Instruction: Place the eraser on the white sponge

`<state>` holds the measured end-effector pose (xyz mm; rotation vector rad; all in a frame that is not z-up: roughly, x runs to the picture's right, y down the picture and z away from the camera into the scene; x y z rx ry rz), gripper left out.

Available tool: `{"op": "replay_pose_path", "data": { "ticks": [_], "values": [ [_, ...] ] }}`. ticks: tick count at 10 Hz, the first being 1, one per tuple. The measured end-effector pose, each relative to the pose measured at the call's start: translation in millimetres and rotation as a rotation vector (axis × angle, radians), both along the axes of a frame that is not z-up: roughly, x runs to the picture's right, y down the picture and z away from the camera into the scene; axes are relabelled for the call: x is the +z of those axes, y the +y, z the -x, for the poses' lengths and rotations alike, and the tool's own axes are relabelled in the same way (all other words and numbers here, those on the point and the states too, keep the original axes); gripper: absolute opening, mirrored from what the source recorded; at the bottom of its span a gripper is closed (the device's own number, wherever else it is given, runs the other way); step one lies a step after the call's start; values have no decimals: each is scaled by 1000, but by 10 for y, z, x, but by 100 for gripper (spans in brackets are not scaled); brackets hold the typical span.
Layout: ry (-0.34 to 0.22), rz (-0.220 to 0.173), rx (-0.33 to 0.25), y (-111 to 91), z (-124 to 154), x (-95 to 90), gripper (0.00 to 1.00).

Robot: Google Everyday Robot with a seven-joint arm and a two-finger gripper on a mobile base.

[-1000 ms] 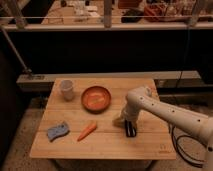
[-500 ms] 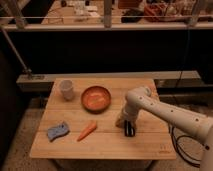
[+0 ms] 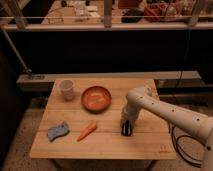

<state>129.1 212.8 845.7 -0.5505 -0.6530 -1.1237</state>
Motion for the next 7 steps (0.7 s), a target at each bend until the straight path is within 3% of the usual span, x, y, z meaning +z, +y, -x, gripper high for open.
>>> {"op": "replay_pose_path", "data": {
  "ticks": [4,7],
  "values": [
    [41,3,5,-62,-103,-104,0],
    [36,-4,-6,-58,-48,-108,0]
  ]
}}
